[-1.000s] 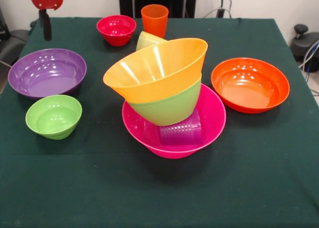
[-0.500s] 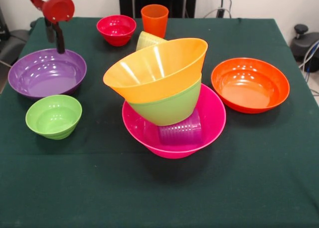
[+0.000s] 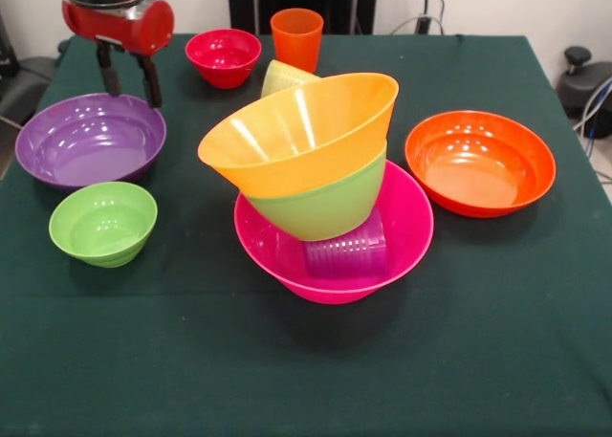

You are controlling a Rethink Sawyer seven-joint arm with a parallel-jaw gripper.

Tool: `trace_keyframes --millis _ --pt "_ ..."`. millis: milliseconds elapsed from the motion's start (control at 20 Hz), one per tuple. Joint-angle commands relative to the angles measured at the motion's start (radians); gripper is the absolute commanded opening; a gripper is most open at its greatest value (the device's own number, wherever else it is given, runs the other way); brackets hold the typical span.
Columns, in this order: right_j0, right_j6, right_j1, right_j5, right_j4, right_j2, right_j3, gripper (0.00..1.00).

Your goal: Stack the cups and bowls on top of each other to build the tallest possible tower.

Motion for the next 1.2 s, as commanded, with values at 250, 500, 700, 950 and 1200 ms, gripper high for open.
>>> trace_keyframes --millis 250,500,700,950,1200 --pt "0.064 -0.215 -0.013 0.1 -0.044 0.059 0.011 1.0" --pt "0.092 -0.162 0.037 0.048 -0.073 0.025 -0.01 1.0" --pt "0.088 -0.169 0.055 0.058 -0.07 0.019 -0.023 1.0" --pt "0.082 -0.176 0.093 0.053 -0.073 0.016 -0.051 1.0" --pt "0.086 -0.18 0.11 0.079 -0.068 0.011 -0.081 1.0"
